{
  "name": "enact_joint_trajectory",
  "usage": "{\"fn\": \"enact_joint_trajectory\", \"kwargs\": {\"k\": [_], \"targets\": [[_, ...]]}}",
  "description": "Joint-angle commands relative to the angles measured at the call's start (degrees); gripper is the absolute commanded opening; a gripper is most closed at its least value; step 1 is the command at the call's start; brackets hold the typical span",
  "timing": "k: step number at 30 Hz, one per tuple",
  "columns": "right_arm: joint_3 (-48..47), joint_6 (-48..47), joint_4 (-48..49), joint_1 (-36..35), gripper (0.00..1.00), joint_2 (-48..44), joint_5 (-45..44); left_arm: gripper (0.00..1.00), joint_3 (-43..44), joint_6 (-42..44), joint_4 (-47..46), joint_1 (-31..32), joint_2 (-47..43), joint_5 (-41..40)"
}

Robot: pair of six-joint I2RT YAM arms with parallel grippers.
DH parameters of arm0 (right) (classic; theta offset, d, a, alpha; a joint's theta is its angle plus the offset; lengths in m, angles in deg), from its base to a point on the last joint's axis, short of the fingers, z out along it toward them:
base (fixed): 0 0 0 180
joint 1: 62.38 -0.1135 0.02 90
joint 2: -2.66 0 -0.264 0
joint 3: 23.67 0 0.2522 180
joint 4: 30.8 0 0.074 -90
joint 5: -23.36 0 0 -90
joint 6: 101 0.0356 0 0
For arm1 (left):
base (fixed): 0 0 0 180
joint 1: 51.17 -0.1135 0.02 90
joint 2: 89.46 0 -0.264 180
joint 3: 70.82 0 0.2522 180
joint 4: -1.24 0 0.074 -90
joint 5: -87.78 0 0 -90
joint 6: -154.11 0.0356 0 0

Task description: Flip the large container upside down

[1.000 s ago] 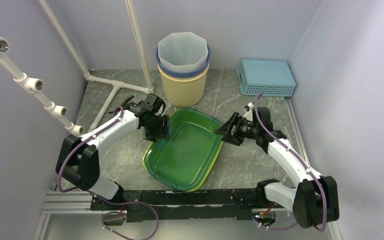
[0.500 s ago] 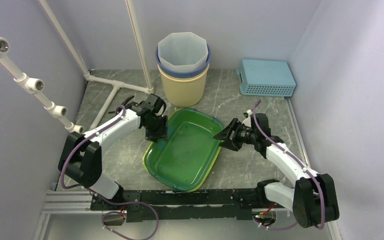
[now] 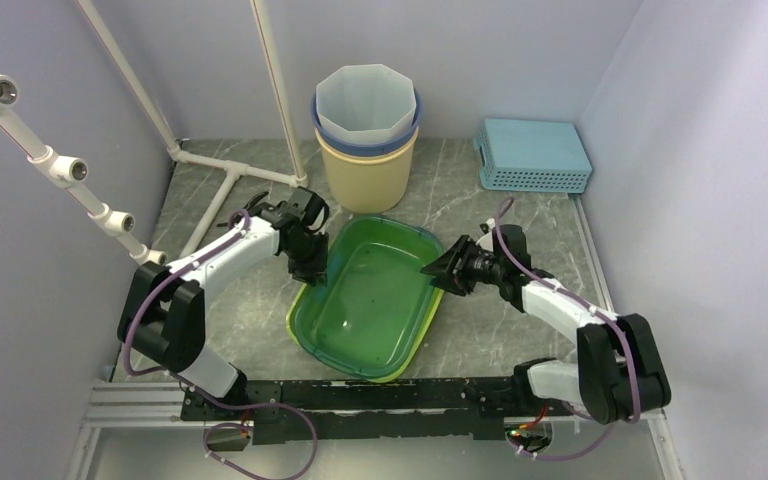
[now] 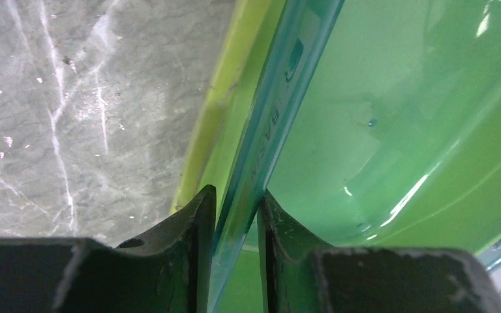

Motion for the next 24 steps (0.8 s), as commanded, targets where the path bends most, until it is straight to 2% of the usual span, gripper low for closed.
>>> {"fn": "enact_joint_trajectory", "kwargs": {"k": [1, 2, 4, 7, 10, 11, 13, 15, 18, 24], "targets": [[-1.03, 5.74, 13.24, -3.00, 0.46, 3.17, 3.19, 0.26, -0.35, -2.89, -6.92, 0.84, -0.30, 7.66], [-1.47, 6.05, 13.83, -3.31, 0.44, 3.59, 3.03, 0.26, -0.45, -3.06, -7.09, 0.78, -0.43, 7.66], [-2.49, 6.25, 14.06, -3.77, 0.35, 4.33, 2.79, 0.25, -0.48, -3.40, -7.46, 0.84, -0.82, 7.46], [-2.93, 7.56, 16.29, -3.84, 0.30, 5.05, 3.16, 0.25, -0.36, -3.84, -7.54, 0.84, -1.50, 6.99], [-3.28, 8.74, 18.52, -3.77, 0.05, 5.80, 3.95, 0.26, -0.24, -3.90, -7.28, 0.84, -2.22, 6.10], [-3.79, 8.24, 18.17, -3.88, 0.01, 5.91, 4.00, 0.27, -0.11, -3.89, -6.96, 0.82, -2.39, 5.71], [-4.90, 6.95, 15.88, -3.83, 0.00, 5.77, 3.86, 0.30, 0.18, -3.81, -6.26, 0.84, -2.84, 4.64], [-5.97, 5.45, 14.05, -3.81, 0.00, 4.99, 3.33, 0.41, 0.47, -4.00, -5.31, 0.84, -3.41, 3.20], [-6.49, 4.93, 12.80, -3.64, 0.00, 3.23, 2.86, 0.63, 0.53, -4.49, -4.49, 0.84, -4.80, 1.05], [-6.49, 7.98, 15.04, -1.92, 0.00, 0.52, 6.05, 0.84, 0.56, -6.29, -1.34, 0.84, -6.56, -6.49]]}}
